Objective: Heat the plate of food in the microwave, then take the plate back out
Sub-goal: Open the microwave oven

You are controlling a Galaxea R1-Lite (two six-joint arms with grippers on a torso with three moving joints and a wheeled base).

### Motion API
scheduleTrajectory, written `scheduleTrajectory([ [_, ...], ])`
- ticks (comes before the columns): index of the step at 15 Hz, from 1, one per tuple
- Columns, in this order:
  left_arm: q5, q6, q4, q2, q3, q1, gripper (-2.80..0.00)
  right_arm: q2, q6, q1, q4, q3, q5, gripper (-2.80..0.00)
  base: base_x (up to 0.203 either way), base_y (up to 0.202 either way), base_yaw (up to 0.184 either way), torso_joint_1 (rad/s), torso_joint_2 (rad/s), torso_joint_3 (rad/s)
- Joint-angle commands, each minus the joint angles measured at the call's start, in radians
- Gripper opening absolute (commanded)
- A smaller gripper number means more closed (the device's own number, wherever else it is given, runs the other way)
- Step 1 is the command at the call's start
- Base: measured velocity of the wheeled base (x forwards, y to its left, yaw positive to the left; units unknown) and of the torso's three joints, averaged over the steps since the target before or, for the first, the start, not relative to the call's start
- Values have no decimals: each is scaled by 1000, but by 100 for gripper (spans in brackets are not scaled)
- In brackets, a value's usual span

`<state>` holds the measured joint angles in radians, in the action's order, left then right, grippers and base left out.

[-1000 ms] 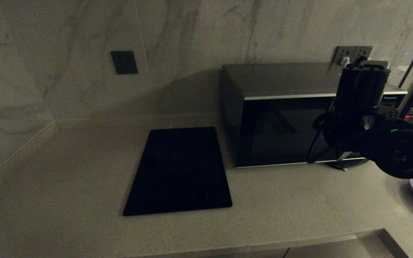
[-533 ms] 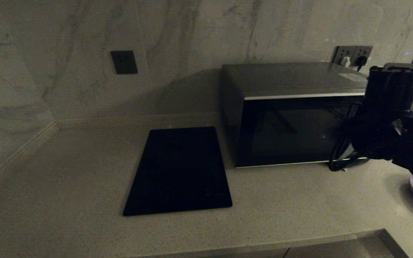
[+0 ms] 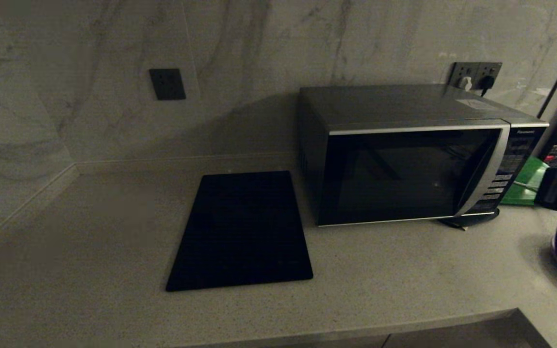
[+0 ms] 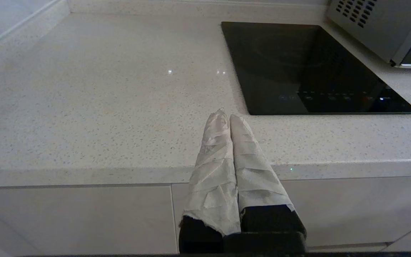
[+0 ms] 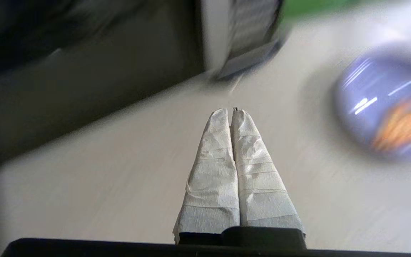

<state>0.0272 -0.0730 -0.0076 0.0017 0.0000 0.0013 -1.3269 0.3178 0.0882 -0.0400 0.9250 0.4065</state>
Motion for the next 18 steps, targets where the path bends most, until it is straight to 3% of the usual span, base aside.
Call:
scheduleTrajectory([
  [1,0,-1,0,0,0,0,-280,92,69,-98,-96,-15,-201,-280,0,0,0,0,0,0],
  [8,0,-1,0,0,0,0,-280,124,96,-130,-69,-52,49,-280,0,0,0,0,0,0],
  [10,0,-1,0,0,0,0,-280,113,98,-130,41,-60,72,-280,0,0,0,0,0,0],
  [14,0,-1,0,0,0,0,-280,-16,99,-125,245,-67,236,-280,0,0,0,0,0,0],
  [18,0,-1,0,0,0,0,-280,-169,41,-118,309,-75,404,-280,0,0,0,0,0,0],
])
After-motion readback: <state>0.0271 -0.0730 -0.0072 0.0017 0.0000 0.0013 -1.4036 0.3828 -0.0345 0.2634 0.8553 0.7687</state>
